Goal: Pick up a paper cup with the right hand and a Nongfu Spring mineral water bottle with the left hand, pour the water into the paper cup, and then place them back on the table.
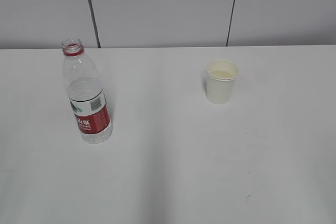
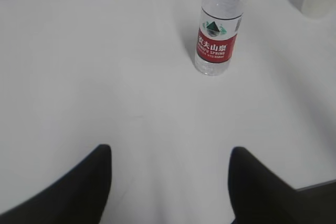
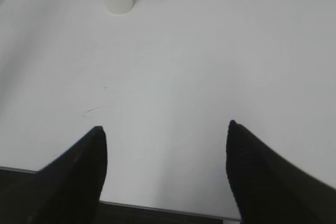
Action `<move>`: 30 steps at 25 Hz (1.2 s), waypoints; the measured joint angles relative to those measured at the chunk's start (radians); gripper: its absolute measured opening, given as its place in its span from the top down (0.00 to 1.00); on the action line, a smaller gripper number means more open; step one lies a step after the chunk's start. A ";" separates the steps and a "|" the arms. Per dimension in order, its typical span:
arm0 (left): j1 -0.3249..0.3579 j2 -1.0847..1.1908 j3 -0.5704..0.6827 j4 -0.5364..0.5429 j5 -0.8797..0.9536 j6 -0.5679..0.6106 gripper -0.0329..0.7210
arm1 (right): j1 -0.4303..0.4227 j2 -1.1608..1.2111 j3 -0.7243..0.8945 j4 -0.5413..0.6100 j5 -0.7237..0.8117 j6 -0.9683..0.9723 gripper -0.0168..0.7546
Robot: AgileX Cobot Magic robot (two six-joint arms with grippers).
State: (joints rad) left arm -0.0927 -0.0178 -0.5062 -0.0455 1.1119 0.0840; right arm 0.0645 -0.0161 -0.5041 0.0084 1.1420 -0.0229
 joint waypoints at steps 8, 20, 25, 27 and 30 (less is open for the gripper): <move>0.000 0.000 0.000 -0.001 0.001 0.000 0.37 | 0.000 0.000 0.000 0.000 0.000 0.000 0.30; 0.000 0.000 0.000 -0.001 0.001 0.000 0.37 | 0.000 0.000 0.000 0.041 0.000 0.002 0.30; 0.000 0.000 0.000 -0.001 0.001 0.000 0.37 | 0.000 0.000 0.000 0.043 0.000 0.002 0.30; 0.000 0.000 0.000 -0.001 0.001 0.000 0.37 | 0.000 0.000 0.000 0.041 0.000 0.002 0.30; 0.000 0.000 0.000 -0.001 0.001 0.000 0.37 | 0.000 0.000 0.002 0.041 0.000 0.002 0.30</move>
State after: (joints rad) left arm -0.0927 -0.0178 -0.5062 -0.0466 1.1124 0.0840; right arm 0.0645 -0.0161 -0.5026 0.0499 1.1420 -0.0208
